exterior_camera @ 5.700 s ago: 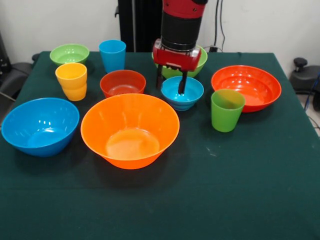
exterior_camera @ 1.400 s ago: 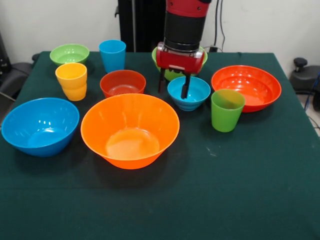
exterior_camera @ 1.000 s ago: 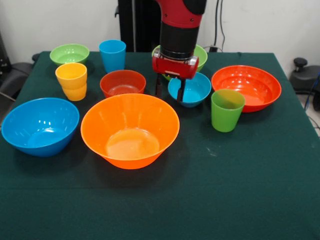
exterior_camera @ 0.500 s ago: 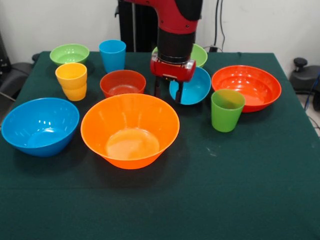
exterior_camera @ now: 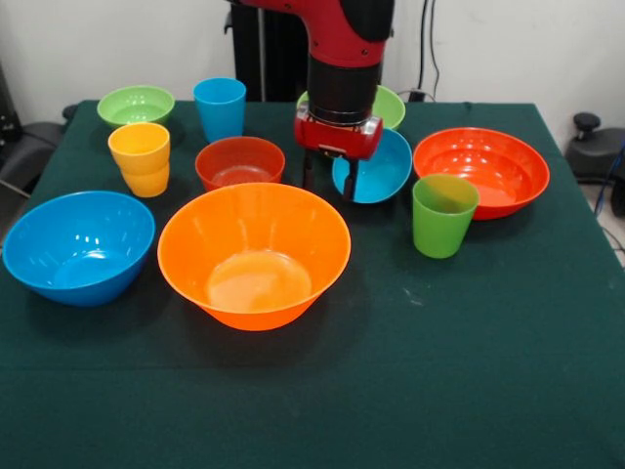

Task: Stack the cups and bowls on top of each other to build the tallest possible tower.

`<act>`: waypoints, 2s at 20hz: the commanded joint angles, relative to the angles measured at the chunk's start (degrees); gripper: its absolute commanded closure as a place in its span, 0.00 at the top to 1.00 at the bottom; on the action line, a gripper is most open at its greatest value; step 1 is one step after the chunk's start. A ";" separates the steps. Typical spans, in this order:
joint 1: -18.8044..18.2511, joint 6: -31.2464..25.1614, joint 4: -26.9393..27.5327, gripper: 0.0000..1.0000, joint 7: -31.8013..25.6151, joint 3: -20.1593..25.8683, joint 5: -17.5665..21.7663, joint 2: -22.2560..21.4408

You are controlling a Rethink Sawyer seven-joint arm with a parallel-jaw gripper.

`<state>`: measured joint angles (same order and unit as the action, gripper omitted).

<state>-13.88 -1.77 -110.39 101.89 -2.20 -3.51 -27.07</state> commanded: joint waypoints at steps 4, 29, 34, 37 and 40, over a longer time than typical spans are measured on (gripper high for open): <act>-0.28 -3.35 -1.40 1.00 6.38 6.78 1.82 0.49; 1.60 -8.11 0.24 1.00 4.33 4.30 2.31 -3.95; 1.70 -7.40 0.78 1.00 4.07 4.02 2.64 -3.79; 1.64 -6.30 1.07 1.00 3.96 4.01 2.98 -3.48; 1.23 -5.90 1.29 1.00 3.68 4.39 3.26 -3.11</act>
<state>-13.44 -3.49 -110.52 101.89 -1.81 -3.44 -31.72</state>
